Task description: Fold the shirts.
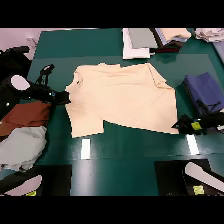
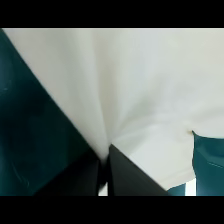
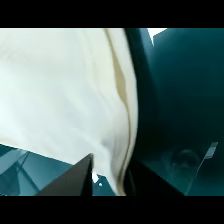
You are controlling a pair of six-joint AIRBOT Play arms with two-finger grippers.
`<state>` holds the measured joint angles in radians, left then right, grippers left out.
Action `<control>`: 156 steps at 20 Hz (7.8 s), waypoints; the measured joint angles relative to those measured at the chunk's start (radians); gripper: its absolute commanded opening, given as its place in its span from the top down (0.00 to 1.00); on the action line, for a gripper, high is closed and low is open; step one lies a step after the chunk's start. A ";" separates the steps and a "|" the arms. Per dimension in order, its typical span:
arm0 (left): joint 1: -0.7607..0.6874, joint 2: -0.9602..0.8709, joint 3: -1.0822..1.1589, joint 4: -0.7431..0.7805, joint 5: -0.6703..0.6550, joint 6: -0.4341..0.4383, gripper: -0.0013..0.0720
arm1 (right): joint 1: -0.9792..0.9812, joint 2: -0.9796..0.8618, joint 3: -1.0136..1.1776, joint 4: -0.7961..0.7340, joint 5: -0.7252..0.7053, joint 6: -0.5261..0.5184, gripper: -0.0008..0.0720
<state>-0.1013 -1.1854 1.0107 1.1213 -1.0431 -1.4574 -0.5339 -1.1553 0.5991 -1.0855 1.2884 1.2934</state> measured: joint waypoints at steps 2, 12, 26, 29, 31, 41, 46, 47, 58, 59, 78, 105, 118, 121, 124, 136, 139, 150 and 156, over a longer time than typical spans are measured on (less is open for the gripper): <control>0.000 0.006 0.000 0.000 -0.002 0.000 0.94 | 0.080 -0.009 0.027 -0.005 -0.028 -0.003 0.96; 0.000 0.315 0.415 0.057 0.004 -0.009 0.94 | 0.243 0.291 0.645 0.013 -0.073 -0.005 0.96; 0.000 0.370 0.937 0.149 -0.055 -0.071 0.94 | 0.249 0.250 1.404 -0.135 0.095 0.104 0.96; -0.001 0.284 0.803 0.170 -0.097 -0.083 0.94 | 0.249 0.149 1.358 -0.141 0.165 0.111 0.96; -0.001 0.201 0.704 0.174 -0.113 -0.085 0.94 | 0.249 0.076 1.278 -0.146 0.190 0.113 0.96; 0.000 -0.322 0.474 0.177 0.053 -0.064 0.94 | 0.274 -0.347 0.928 -0.146 0.023 0.114 0.96; 0.000 -0.388 0.499 0.172 0.035 -0.024 0.94 | 0.301 -0.438 0.986 -0.148 -0.007 0.091 0.96; 0.000 -0.393 0.498 0.171 0.006 -0.013 0.94 | 0.304 -0.435 0.983 -0.155 0.004 0.085 0.96; 0.002 -0.403 0.318 0.162 -0.096 0.018 0.24 | 0.309 -0.284 0.682 -0.217 -0.098 0.069 0.36; 0.001 -0.401 0.314 0.161 -0.103 0.013 0.25 | 0.310 -0.280 0.678 -0.203 -0.103 0.069 0.37; -0.001 0.361 -0.568 -0.025 -0.160 -0.184 0.25 | 0.310 0.136 0.482 -0.138 -0.114 0.070 0.37; -0.204 0.386 -0.488 -0.096 -0.018 -0.150 0.94 | -0.083 0.105 -0.043 -0.157 0.074 0.021 0.51; -0.204 0.576 -0.461 0.051 -0.279 -0.219 0.94 | 0.270 0.258 0.110 -0.295 0.143 0.023 0.96; -0.204 0.615 -0.428 0.064 -0.337 -0.238 0.94 | 0.280 0.339 0.121 -0.343 0.183 0.024 0.96; -0.204 0.591 -0.367 0.098 -0.312 -0.240 0.94 | 0.285 0.346 0.156 -0.360 0.194 0.035 0.96; -0.198 0.074 0.001 0.370 0.034 -0.197 0.94 | 0.289 -0.139 0.594 -0.252 0.119 0.081 0.96; -0.192 -0.005 0.042 0.390 0.085 -0.193 0.38 | 0.288 -0.251 0.691 -0.197 0.106 0.085 0.45; -0.190 -0.052 0.107 0.332 0.090 -0.216 0.94 | 0.166 -0.390 0.762 -0.022 0.095 -0.006 0.17; -0.256 -0.087 0.105 0.190 0.158 -0.212 0.94 | 0.093 -0.395 0.548 0.092 -0.005 -0.085 0.17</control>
<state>-0.3569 -1.2720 1.1160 1.3117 -0.8852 -1.6699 -0.4412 -1.5505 1.1473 -0.9939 1.2835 1.2083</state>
